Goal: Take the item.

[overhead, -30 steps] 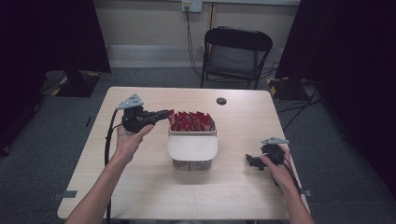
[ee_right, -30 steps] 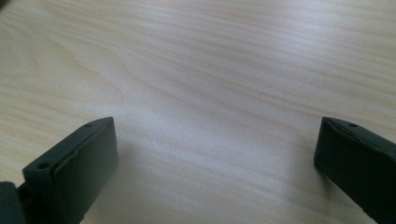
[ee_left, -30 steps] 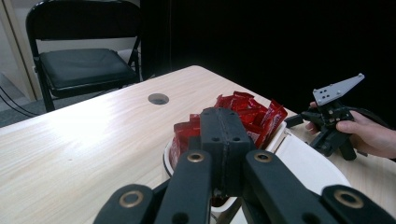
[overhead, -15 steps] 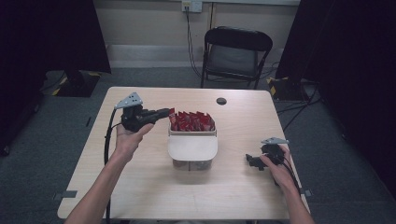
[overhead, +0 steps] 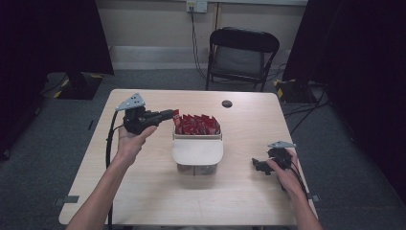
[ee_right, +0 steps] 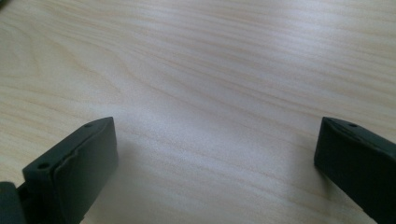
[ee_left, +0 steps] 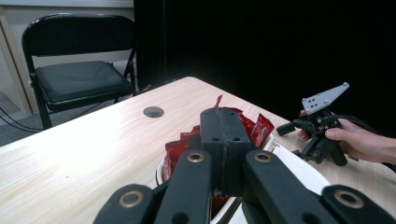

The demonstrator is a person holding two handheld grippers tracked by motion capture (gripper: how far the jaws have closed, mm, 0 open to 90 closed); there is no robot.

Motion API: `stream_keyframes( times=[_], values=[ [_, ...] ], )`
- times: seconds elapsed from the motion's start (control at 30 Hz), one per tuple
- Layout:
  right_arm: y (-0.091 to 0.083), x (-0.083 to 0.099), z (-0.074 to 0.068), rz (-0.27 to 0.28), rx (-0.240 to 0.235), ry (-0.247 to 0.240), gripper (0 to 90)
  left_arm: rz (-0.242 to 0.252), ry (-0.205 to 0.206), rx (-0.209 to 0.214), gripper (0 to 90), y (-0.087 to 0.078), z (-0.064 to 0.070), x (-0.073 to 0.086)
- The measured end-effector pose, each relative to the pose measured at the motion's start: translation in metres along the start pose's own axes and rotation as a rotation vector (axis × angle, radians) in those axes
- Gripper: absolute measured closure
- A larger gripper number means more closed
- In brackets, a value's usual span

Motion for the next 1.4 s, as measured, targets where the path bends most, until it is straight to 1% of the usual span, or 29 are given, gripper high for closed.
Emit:
stream_keyframes(
  times=[0.17,0.3,0.67,0.87,0.93,1.0,1.4],
  values=[
    [0.000,0.000,0.000,0.000,0.000,0.000,0.0,0.020,-0.003,-0.002,90.0,-0.006,-0.001,-0.005],
    [0.000,0.000,0.000,0.000,0.000,0.000,0.0,0.026,-0.004,-0.001,90.0,-0.008,-0.002,-0.007],
    [0.000,0.000,0.000,0.000,0.000,-0.002,0.0,0.058,0.016,0.011,90.0,-0.016,0.004,-0.017],
    [0.000,0.000,0.000,0.000,-0.001,-0.002,0.0,0.068,0.012,0.014,90.0,-0.020,0.004,-0.021],
    [0.000,0.000,0.000,0.000,-0.001,-0.001,0.0,0.063,0.007,0.015,90.0,-0.021,0.002,-0.021],
    [0.000,0.000,0.000,0.000,-0.001,-0.002,0.0,0.063,0.004,0.008,90.0,-0.022,0.001,-0.021],
    [0.000,0.000,0.000,0.000,-0.001,-0.001,0.0,0.112,0.005,0.007,90.0,-0.036,-0.001,-0.032]
  ],
)
Point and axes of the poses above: each handheld gripper's, and its own axes: y roughly forward along the jaws, x roughly out of its underside, z roughly to its right, the point moved 3 cm from there along y, roughly forward along the jaws, and after that the axes turned 10 degrees about -x, right-handed, at the moved point
